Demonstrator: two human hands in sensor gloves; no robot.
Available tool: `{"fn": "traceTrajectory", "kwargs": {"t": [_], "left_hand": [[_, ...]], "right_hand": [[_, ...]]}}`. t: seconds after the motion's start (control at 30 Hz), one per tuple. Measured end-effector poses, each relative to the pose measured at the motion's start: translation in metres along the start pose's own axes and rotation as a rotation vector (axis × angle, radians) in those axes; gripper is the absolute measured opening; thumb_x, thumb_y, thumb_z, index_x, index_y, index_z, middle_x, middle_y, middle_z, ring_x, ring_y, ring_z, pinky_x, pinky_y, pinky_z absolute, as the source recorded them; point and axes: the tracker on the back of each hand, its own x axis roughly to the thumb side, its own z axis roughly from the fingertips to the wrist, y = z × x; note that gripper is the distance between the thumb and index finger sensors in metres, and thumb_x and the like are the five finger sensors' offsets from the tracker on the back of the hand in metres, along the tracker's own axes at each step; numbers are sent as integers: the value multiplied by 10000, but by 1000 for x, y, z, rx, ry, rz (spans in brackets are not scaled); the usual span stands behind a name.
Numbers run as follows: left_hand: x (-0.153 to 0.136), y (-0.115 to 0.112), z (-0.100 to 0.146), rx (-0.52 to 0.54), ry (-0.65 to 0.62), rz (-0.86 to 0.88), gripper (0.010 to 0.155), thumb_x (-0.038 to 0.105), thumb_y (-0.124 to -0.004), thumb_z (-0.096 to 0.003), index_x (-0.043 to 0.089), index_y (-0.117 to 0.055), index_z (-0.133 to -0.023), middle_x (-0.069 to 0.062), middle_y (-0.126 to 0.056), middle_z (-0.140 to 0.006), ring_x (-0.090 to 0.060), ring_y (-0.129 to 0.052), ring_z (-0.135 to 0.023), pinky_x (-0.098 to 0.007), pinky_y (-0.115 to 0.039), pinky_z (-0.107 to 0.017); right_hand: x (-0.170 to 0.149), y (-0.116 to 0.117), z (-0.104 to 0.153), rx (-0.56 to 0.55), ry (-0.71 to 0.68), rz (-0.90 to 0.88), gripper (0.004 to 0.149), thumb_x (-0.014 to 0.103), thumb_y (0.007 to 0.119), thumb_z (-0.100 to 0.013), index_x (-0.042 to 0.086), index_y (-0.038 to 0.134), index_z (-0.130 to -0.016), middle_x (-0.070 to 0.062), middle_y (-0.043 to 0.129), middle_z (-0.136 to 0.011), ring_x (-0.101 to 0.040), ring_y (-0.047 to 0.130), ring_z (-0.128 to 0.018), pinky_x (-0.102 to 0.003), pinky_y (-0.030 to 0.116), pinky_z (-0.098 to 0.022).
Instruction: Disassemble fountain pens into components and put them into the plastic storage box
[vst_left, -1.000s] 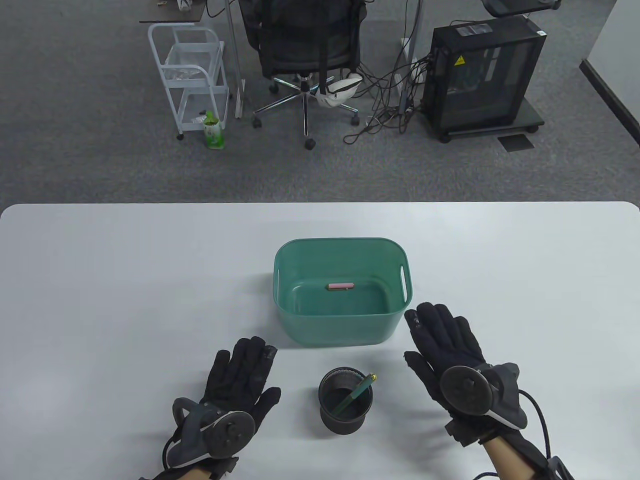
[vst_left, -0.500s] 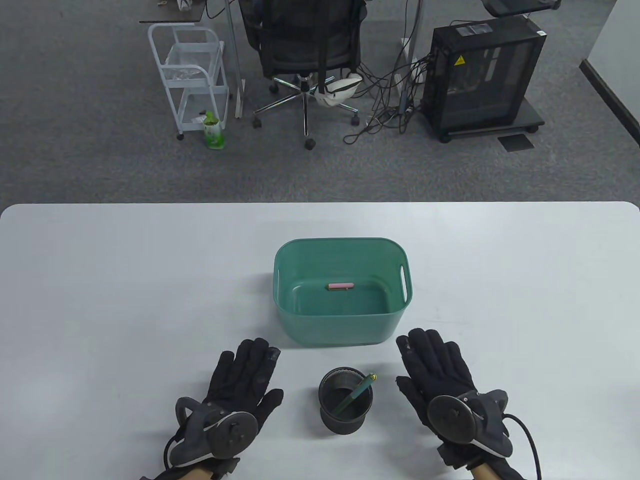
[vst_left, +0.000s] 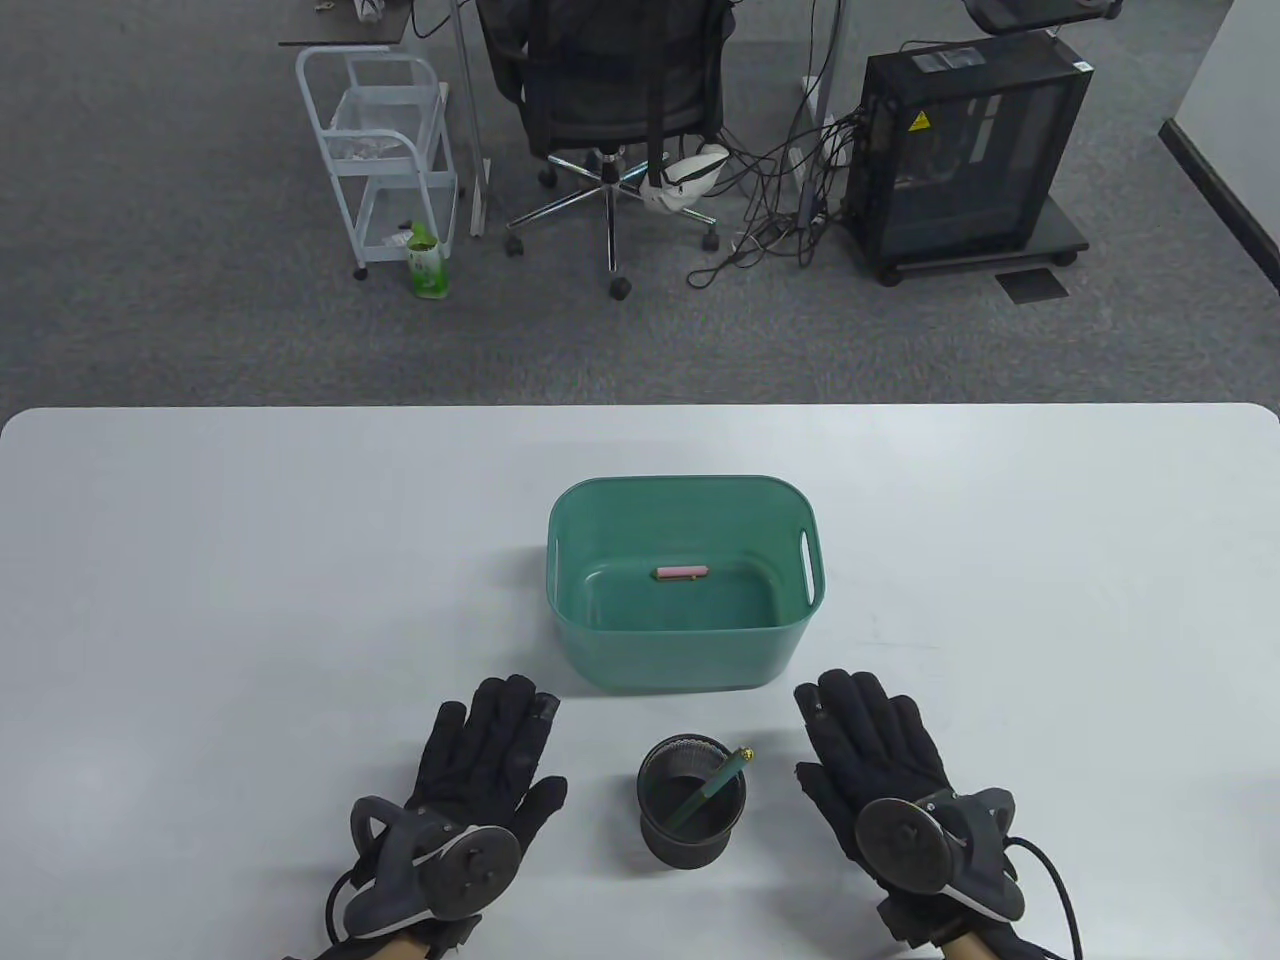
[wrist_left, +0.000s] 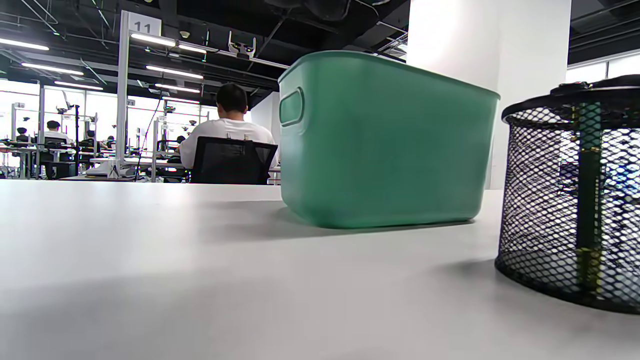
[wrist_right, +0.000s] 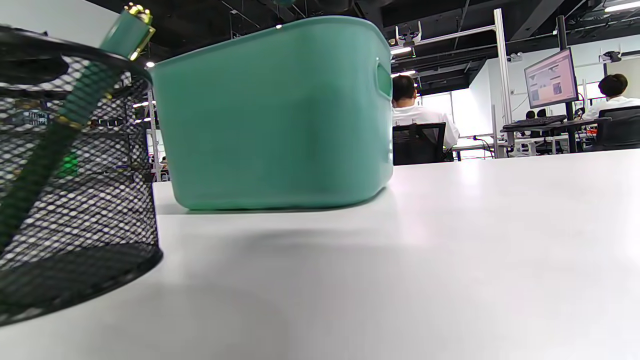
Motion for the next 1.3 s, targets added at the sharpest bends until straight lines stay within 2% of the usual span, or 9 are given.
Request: {"fn": "traceTrajectory", "kwargs": {"t": [0.43,0.7,1.0,1.13,1.3], "left_hand": [[6,-2,-5,-16,-16,0,721,536,-408,-674,138,-324,-1269,-156,-373,-1337,-387,-343,-1219,-566,-236,-877],[31,10,-18,0,-125,-27,729,550,-452,-680,132,-367,-1272,-160,-401,-1338,-393,-370,-1218,-576,-250,-877],[72,26,-58,-38,-344,-43,648,506,-637,-667,171,-550,-1215,-109,-574,-1288,-346,-549,-1181,-580,-348,-875],[92,27,-82,-134,-428,-44,585,475,-701,-655,196,-640,-1166,-73,-679,-1238,-308,-653,-1138,-578,-410,-867],[110,24,-106,-184,-481,-58,552,450,-731,-646,191,-688,-1132,-64,-737,-1199,-287,-711,-1102,-572,-431,-863]], "right_hand": [[-1,2,0,24,8,-13,646,498,517,-589,260,444,-1185,-33,353,-1236,-286,382,-1141,-464,305,-843],[-2,2,0,27,16,-18,646,499,518,-589,258,444,-1184,-33,356,-1236,-286,383,-1141,-464,306,-843],[-3,1,0,15,22,-25,647,497,517,-589,257,443,-1185,-34,355,-1236,-287,383,-1140,-464,306,-843],[-5,0,0,14,28,-25,645,496,514,-590,258,443,-1185,-35,354,-1236,-287,383,-1141,-464,306,-843],[-7,-1,-1,8,39,-30,646,496,514,-590,258,442,-1186,-36,355,-1236,-285,384,-1141,-464,306,-843]]}}
